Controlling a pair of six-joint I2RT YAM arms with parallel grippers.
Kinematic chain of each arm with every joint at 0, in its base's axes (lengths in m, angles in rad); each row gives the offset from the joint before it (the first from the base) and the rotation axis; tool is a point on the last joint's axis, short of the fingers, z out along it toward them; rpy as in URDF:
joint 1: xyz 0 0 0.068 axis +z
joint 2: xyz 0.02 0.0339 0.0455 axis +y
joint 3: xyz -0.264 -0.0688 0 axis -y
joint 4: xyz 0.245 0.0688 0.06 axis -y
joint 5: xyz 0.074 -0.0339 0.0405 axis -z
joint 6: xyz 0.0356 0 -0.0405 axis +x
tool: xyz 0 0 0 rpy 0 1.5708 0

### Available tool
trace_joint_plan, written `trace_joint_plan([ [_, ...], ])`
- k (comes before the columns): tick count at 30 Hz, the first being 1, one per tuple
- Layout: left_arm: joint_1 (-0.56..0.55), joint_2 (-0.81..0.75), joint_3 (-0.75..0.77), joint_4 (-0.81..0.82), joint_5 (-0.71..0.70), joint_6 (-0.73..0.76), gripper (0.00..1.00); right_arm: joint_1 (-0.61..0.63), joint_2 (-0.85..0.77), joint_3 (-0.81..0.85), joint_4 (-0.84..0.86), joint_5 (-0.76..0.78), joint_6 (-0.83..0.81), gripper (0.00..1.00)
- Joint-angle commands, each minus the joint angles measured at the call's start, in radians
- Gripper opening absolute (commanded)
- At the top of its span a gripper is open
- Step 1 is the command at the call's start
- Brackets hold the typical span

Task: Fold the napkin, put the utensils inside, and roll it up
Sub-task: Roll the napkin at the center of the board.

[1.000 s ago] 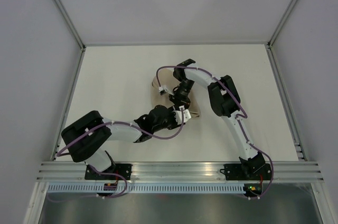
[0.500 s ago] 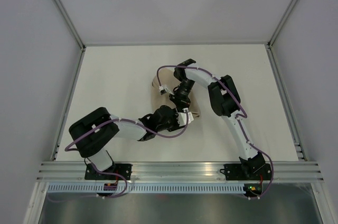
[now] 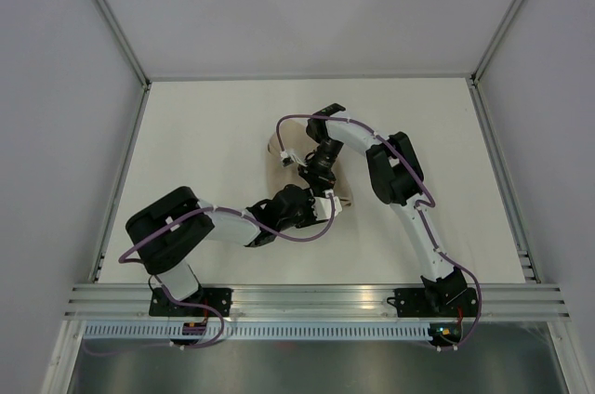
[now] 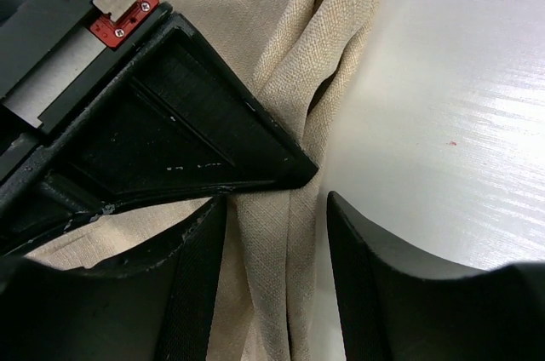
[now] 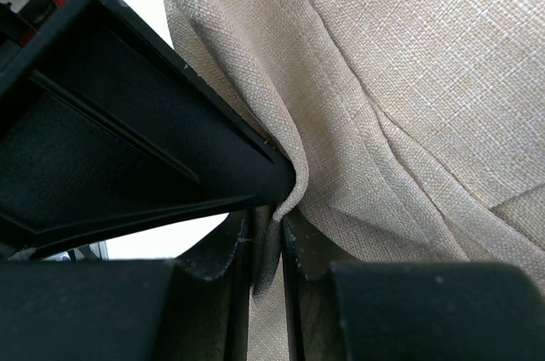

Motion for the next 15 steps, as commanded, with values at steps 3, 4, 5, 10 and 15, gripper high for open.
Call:
trace_joint_plan([
  [3,-0.006,0.016,0.035,0.009,-0.022,0.055,0.57,-0.010,0.092,-0.047,0.050,0.171,-0.067,0.11],
  [4,-0.008,0.017,0.035,0.012,-0.029,0.057,0.57,-0.011,0.092,-0.049,0.050,0.172,-0.067,0.11],
  [5,-0.014,0.016,0.035,0.017,-0.042,0.061,0.57,-0.011,0.092,-0.049,0.050,0.172,-0.066,0.11],
  [10,-0.015,-0.004,0.021,0.035,-0.053,0.072,0.58,-0.011,0.094,-0.044,0.050,0.171,-0.063,0.11],
  [15,-0.015,0.048,0.078,-0.035,-0.036,0.080,0.54,-0.013,0.092,-0.047,0.050,0.170,-0.061,0.10],
])
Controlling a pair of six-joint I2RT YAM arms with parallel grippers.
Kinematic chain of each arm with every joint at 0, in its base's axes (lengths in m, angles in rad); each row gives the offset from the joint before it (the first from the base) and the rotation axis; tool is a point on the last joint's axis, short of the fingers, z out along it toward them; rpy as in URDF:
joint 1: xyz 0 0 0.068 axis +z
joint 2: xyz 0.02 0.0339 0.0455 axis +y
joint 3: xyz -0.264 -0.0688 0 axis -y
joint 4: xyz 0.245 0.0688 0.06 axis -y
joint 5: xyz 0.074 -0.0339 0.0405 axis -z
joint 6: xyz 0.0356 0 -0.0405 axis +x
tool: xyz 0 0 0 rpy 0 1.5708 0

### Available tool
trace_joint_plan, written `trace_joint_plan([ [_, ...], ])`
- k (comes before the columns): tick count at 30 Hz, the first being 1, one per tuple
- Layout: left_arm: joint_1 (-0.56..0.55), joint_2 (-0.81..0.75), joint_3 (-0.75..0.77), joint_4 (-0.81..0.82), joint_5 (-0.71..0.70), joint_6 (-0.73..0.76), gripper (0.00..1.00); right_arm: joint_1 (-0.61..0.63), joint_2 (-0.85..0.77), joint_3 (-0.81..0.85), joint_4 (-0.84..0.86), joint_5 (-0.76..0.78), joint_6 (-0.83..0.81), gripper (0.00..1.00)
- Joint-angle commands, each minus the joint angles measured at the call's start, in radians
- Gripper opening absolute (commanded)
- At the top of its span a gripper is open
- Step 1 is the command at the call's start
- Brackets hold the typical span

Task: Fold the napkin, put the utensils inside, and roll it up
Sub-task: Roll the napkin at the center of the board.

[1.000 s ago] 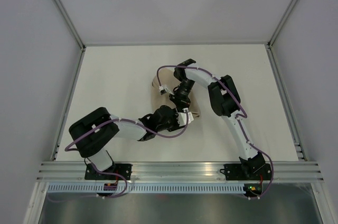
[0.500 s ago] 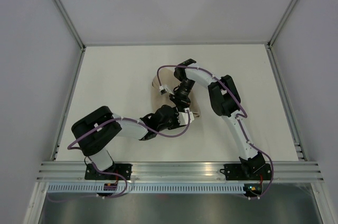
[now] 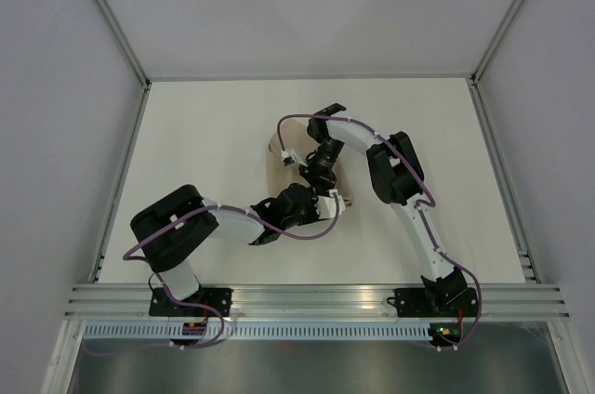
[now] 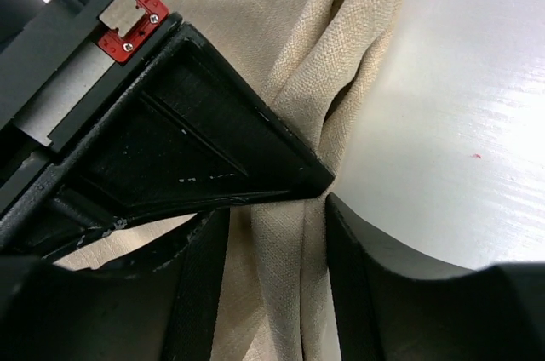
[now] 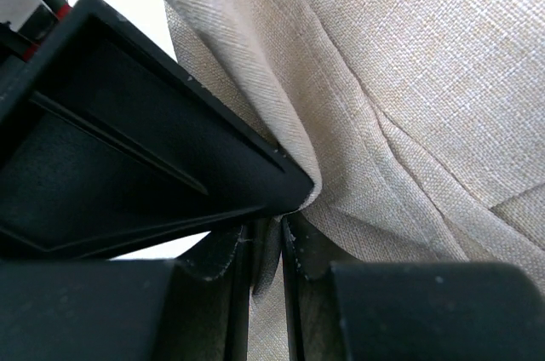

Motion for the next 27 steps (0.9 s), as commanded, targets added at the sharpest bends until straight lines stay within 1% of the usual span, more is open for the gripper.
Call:
trace_joint_plan([
  [1,-0.005,0.036,0.055,-0.029,0.007,0.053,0.52,-0.011,0.091,-0.048,0.049,0.172,-0.061,0.10],
  [2,-0.005,0.039,0.058,-0.041,0.014,0.056,0.51,-0.011,0.089,-0.051,0.049,0.170,-0.061,0.10],
  [4,-0.005,0.051,0.073,-0.062,0.022,0.058,0.38,-0.016,0.083,-0.057,0.049,0.164,-0.066,0.10],
  [5,-0.005,0.057,0.087,-0.074,0.027,0.058,0.27,-0.016,0.080,-0.060,0.049,0.162,-0.066,0.10],
  [7,-0.005,0.065,0.098,-0.101,0.031,0.060,0.20,-0.018,0.074,-0.068,0.049,0.153,-0.069,0.10],
  [8,-0.005,0.074,0.109,-0.110,0.036,0.060,0.14,-0.018,0.068,-0.071,0.049,0.149,-0.072,0.10],
  [10,-0.005,0.080,0.116,-0.133,0.042,0.060,0.09,-0.018,0.060,-0.078,0.049,0.142,-0.074,0.10],
  [11,-0.005,0.083,0.127,-0.145,0.050,0.058,0.04,-0.018,0.051,-0.081,0.052,0.141,-0.075,0.11],
  [13,-0.005,0.085,0.135,-0.176,0.065,0.049,0.02,-0.018,0.040,-0.085,0.051,0.127,-0.075,0.12],
  [15,-0.005,0.088,0.147,-0.212,0.076,0.032,0.02,-0.021,0.014,-0.095,0.063,0.119,-0.071,0.18],
  [19,-0.002,0.086,0.168,-0.249,0.117,0.000,0.02,-0.028,-0.081,-0.138,0.129,0.101,-0.032,0.32],
  [20,-0.001,0.085,0.172,-0.256,0.119,-0.008,0.02,-0.030,-0.101,-0.164,0.170,0.099,-0.008,0.35],
  [21,0.001,0.083,0.175,-0.263,0.119,-0.022,0.02,-0.033,-0.121,-0.178,0.189,0.099,0.006,0.40],
  [23,0.010,0.083,0.190,-0.291,0.166,-0.032,0.02,-0.039,-0.180,-0.221,0.256,0.098,0.041,0.48],
  [24,0.013,0.083,0.195,-0.302,0.175,-0.040,0.02,-0.041,-0.199,-0.233,0.276,0.101,0.070,0.53],
  [27,0.019,0.083,0.201,-0.311,0.202,-0.052,0.02,-0.048,-0.264,-0.287,0.344,0.107,0.116,0.60],
])
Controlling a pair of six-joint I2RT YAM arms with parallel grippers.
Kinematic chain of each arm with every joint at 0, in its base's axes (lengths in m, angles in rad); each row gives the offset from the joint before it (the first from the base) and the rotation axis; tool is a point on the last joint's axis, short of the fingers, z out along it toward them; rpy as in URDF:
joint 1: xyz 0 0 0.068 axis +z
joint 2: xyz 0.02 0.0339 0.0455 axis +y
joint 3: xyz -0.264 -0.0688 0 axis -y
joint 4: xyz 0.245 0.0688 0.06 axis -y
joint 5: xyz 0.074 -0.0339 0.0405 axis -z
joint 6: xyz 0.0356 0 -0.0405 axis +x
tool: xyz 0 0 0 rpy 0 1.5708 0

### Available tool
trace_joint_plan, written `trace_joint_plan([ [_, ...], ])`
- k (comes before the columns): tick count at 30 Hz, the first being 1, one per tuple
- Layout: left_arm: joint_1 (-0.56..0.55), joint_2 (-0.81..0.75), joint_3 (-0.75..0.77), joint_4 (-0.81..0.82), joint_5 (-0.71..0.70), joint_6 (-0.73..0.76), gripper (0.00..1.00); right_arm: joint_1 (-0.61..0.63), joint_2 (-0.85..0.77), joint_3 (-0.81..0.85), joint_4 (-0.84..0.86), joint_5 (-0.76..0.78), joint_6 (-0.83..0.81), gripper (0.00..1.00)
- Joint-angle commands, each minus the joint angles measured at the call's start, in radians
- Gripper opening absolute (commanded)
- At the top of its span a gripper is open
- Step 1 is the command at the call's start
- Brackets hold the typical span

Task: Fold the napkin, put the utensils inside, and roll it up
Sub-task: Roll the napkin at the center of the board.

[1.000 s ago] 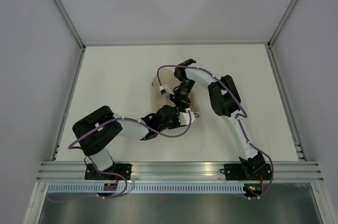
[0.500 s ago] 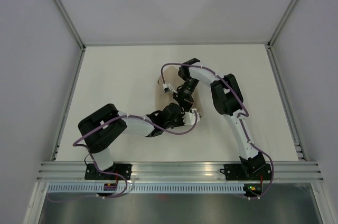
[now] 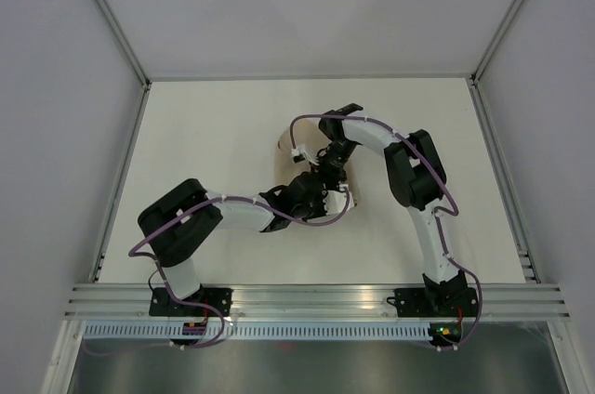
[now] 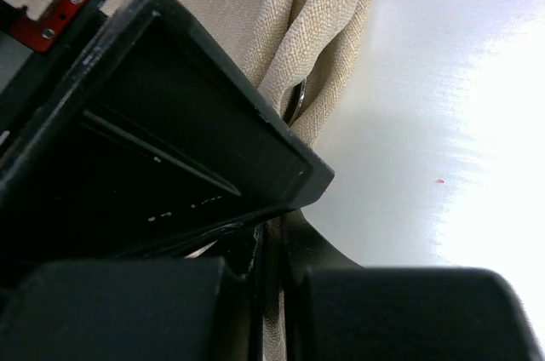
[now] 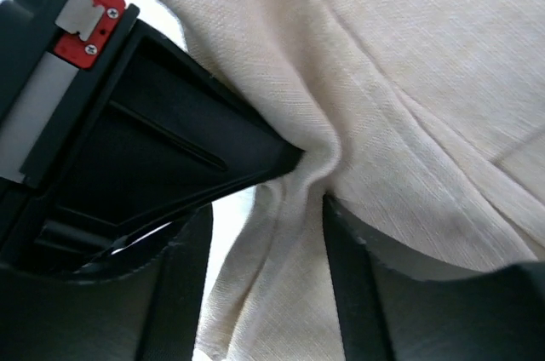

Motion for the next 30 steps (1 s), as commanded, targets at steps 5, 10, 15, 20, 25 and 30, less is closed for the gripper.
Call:
trace_joint_plan([
  [5,0.023,0.028,0.038,-0.079,0.140,-0.085,0.02,-0.030,-0.159,-0.119,0.264,0.053,0.107,0.67],
  [10,0.040,0.045,0.064,-0.117,0.191,-0.108,0.02,-0.070,-0.225,-0.174,0.329,0.054,0.161,0.69],
  [15,0.057,0.063,0.089,-0.157,0.229,-0.134,0.02,-0.130,-0.280,-0.226,0.378,0.022,0.190,0.71],
  [20,0.094,0.072,0.115,-0.197,0.292,-0.168,0.02,-0.205,-0.343,-0.272,0.442,-0.034,0.227,0.71],
  [25,0.127,0.104,0.185,-0.310,0.375,-0.199,0.02,-0.280,-0.456,-0.395,0.577,-0.074,0.253,0.66],
  [30,0.158,0.148,0.250,-0.393,0.464,-0.226,0.02,-0.292,-0.634,-0.599,0.760,-0.050,0.221,0.65],
])
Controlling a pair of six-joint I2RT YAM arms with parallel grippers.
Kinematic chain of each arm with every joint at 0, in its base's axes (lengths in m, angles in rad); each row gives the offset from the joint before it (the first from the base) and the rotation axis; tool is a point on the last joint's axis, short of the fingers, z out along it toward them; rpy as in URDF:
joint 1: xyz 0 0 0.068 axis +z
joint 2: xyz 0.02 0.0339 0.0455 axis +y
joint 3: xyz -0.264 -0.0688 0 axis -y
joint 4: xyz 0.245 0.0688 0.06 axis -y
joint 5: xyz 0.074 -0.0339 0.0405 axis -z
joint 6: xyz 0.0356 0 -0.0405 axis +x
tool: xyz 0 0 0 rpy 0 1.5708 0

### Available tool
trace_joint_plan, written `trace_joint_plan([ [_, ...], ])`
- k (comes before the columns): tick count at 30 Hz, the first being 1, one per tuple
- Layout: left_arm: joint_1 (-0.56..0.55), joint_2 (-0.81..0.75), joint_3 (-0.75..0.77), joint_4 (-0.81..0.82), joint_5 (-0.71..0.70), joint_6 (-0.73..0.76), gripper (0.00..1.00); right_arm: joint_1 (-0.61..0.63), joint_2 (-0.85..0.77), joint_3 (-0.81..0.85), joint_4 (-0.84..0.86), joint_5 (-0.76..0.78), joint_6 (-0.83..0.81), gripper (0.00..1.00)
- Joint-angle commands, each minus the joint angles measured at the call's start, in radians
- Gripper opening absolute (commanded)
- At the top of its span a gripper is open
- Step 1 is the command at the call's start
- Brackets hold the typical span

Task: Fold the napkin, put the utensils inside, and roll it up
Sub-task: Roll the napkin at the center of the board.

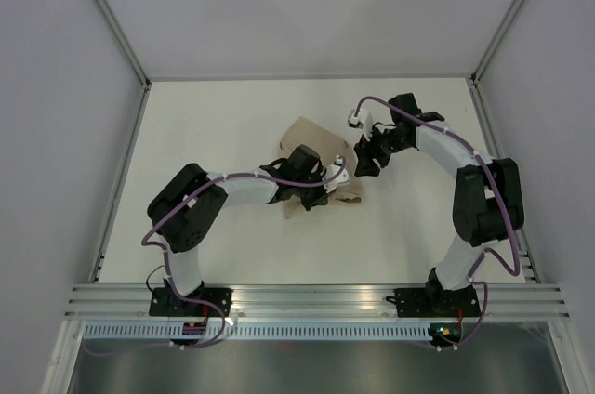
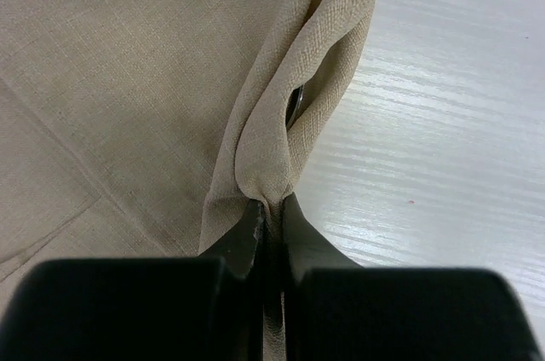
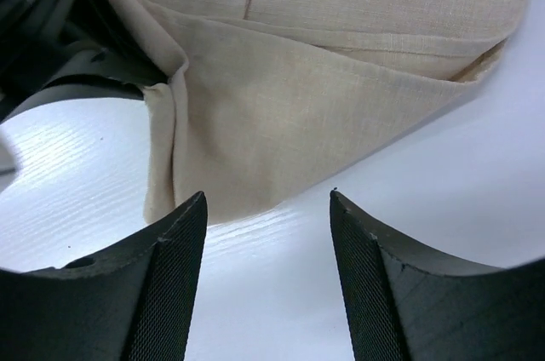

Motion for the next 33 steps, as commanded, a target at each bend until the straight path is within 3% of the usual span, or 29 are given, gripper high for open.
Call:
trace_joint_plan([
  [1,0.028,0.059,0.052,-0.144,0.139,-0.065,0.02,0.008,-0.176,-0.154,0.188,-0.035,-0.027,0.66],
  [11,0.122,0.172,0.170,-0.282,0.362,-0.110,0.02,0.029,-0.370,-0.375,0.311,-0.054,-0.165,0.68],
  [19,0.150,0.290,0.279,-0.392,0.436,-0.091,0.02,0.253,-0.482,-0.614,0.575,0.153,-0.220,0.68],
  [26,0.154,0.333,0.347,-0.463,0.469,-0.084,0.02,0.328,-0.419,-0.627,0.656,0.213,-0.260,0.71],
  [33,0.159,0.370,0.396,-0.526,0.488,-0.080,0.02,0.358,-0.362,-0.602,0.621,0.236,-0.330,0.71],
])
